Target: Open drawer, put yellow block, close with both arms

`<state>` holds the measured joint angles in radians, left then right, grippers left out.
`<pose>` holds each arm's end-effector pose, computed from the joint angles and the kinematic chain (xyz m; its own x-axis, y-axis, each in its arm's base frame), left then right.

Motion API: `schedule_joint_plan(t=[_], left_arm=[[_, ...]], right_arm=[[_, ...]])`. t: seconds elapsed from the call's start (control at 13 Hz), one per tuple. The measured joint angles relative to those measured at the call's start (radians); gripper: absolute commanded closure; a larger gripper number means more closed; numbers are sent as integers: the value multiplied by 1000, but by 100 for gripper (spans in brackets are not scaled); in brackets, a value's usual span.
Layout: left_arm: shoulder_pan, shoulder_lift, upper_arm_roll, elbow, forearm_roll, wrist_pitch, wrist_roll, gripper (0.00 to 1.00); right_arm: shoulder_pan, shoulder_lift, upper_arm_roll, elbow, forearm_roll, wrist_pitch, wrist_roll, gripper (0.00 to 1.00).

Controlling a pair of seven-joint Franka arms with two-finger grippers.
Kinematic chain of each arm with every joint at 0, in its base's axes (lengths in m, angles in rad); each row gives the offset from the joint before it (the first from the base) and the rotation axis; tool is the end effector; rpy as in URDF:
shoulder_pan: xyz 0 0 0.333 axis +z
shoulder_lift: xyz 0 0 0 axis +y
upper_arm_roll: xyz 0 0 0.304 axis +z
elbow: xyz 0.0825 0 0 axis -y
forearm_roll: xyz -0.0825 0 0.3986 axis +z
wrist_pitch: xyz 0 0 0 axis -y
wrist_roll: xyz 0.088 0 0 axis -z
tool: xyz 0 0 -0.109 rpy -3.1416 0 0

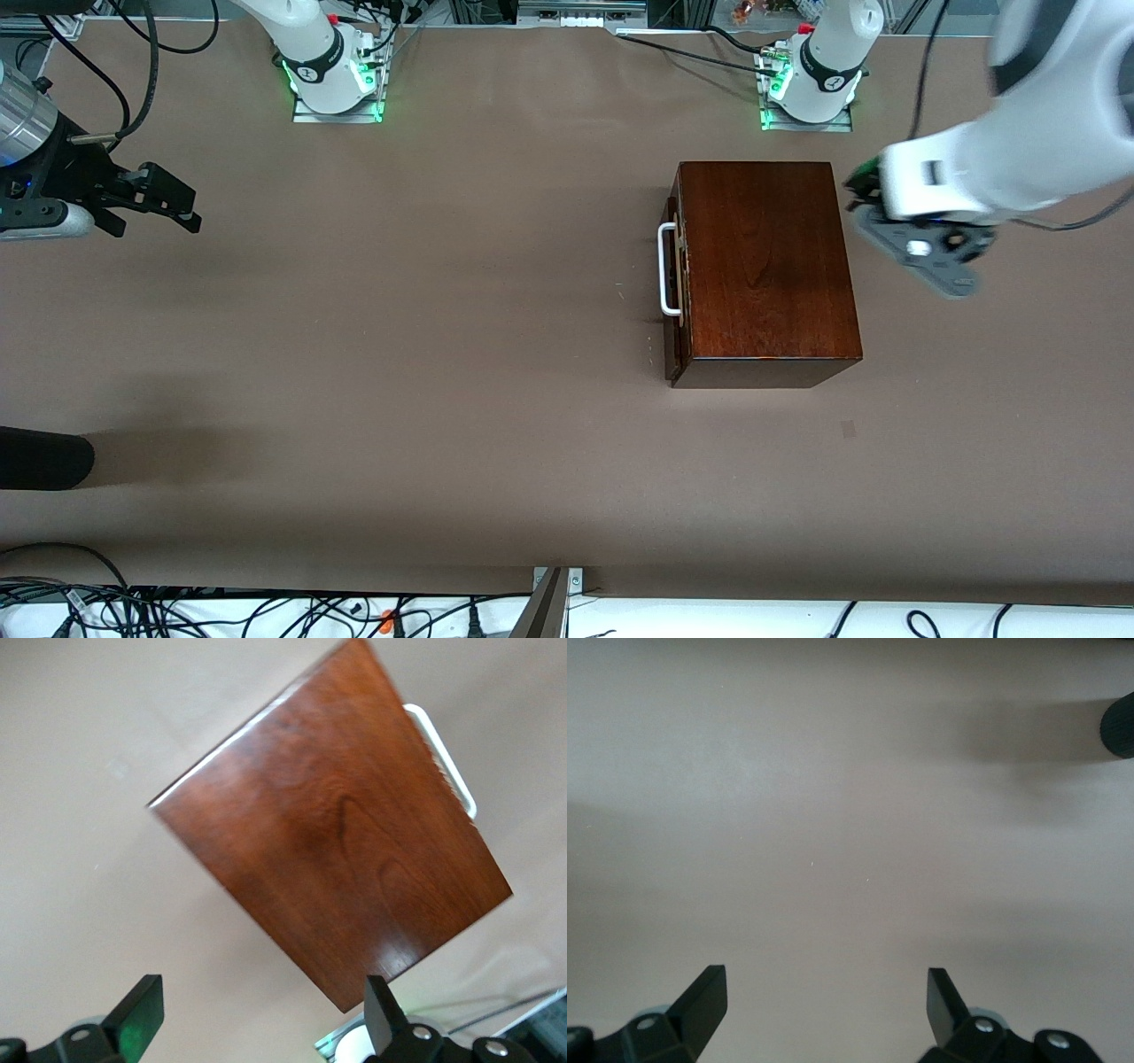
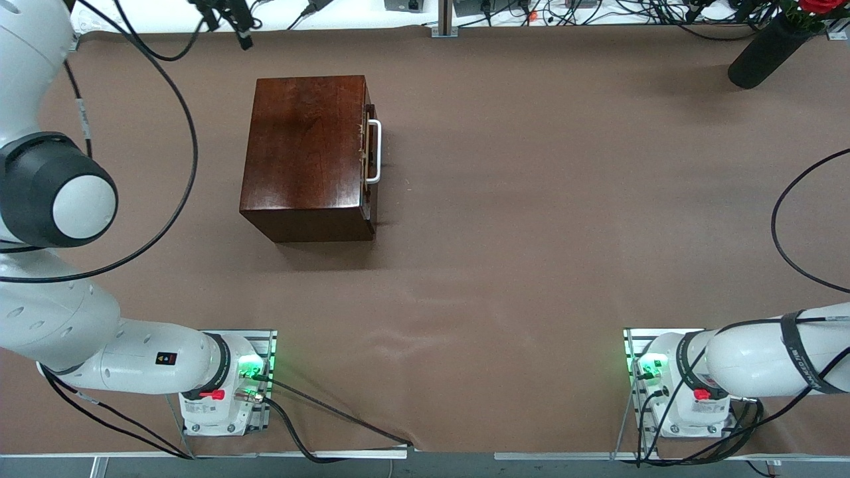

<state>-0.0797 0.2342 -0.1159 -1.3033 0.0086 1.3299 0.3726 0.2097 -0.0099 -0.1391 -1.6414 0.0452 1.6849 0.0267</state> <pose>0.5999 -0.1090 0.5813 0.8247 -0.5348 -0.1839 -0.5274 -0.8447 0.0915 0.5744 0.0447 0.5919 0.9979 0.0386 0.0519 0.0411 -0.9980 -0.0479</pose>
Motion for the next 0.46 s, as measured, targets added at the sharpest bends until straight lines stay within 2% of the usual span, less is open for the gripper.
schedule_joint_plan(t=[0.15,0.31,0.46], left_arm=[[2,-77,65,-112,-13,113,-138,0],[2,-159,86,-238,-13,237,-323,0],[1,-211,101,-309,-13,305,-413,0]], right_arm=[[0,0,0,0,0,0,0,0],[0,0,-1,0,0,-1,0,0],[0,0,-1,0,0,-1,0,0]])
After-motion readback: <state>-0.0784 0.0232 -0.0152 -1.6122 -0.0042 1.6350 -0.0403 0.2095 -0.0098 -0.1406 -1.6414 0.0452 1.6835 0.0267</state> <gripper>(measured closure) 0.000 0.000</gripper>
